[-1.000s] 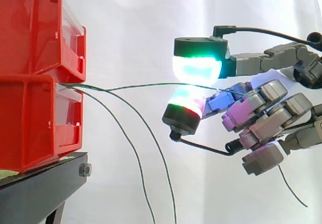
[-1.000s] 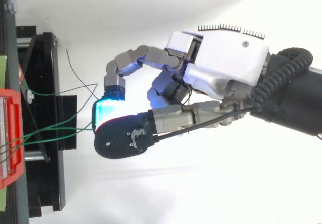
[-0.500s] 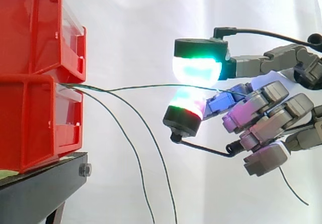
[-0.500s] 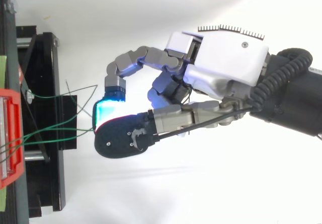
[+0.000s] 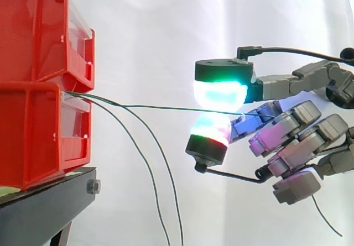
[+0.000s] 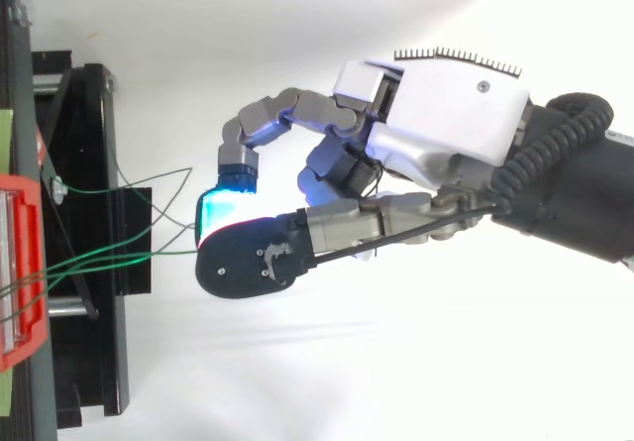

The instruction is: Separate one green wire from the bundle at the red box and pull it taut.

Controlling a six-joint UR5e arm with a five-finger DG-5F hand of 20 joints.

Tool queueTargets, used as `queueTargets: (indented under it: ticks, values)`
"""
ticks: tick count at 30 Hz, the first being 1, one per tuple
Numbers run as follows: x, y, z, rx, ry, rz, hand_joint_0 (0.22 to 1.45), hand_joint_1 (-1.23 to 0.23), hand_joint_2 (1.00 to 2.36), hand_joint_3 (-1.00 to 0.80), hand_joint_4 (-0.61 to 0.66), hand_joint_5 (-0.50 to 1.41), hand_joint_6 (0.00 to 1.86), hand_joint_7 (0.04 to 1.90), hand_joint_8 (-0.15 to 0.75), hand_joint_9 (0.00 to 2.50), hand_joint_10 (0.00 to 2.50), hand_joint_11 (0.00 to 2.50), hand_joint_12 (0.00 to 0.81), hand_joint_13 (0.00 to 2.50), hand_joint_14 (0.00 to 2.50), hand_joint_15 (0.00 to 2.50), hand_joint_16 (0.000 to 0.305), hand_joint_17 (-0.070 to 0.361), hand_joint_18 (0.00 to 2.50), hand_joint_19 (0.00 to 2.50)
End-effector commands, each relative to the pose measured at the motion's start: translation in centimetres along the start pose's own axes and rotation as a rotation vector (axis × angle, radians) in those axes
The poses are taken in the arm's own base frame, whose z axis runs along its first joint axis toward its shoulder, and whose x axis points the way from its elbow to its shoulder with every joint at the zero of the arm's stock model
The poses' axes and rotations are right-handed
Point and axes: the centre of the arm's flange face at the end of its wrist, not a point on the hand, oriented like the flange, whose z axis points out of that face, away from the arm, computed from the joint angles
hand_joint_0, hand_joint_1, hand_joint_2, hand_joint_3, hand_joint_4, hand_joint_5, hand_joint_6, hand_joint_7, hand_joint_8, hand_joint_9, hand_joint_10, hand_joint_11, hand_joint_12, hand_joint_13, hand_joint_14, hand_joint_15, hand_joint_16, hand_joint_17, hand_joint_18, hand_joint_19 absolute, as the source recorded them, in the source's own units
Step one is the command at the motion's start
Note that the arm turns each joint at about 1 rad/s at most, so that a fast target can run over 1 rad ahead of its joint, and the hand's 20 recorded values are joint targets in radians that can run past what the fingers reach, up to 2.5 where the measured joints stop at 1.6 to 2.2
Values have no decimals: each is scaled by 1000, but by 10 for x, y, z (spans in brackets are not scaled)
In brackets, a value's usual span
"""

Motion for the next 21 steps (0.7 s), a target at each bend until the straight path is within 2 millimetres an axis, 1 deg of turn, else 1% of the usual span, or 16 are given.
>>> queueTargets:
  ticks: [1, 5, 10, 13, 16, 17, 21]
  values:
    - [0, 0, 0, -1, -2, 0, 626, -621, 1016, -330, 126, -157, 904, 1083, 245, 1217, 1453, 1264, 338, 1245, 2440, 757, 50, 113, 1202, 1271]
    - [1, 0, 0, 1, 0, -1, 626, -617, 1015, -331, 131, -158, 904, 1077, 253, 1221, 1458, 1251, 343, 1249, 2440, 765, 50, 113, 1204, 1269]
    - [0, 0, 0, -1, -2, 0, 624, -599, 1013, -348, 147, -159, 904, 1087, 252, 1227, 1461, 1261, 330, 1246, 2436, 764, 50, 113, 1213, 1272]
    - [0, 0, 0, -1, -2, 0, 621, -589, 1013, -353, 145, -159, 905, 1075, 252, 1230, 1460, 1263, 343, 1254, 2432, 771, 51, 114, 1218, 1272]
    - [1, -1, 0, 1, 0, -1, 622, -587, 1013, -355, 145, -159, 905, 1076, 251, 1234, 1462, 1274, 332, 1257, 2432, 766, 51, 114, 1223, 1271]
    - [1, 0, 0, -1, 0, -2, 621, -586, 1013, -356, 148, -160, 904, 1084, 252, 1235, 1464, 1259, 344, 1258, 2432, 779, 51, 115, 1224, 1271]
    - [1, -1, 0, -1, -2, -2, 617, -577, 1013, -360, 154, -160, 905, 1067, 260, 1236, 1463, 1255, 344, 1257, 2430, 776, 51, 114, 1224, 1274]
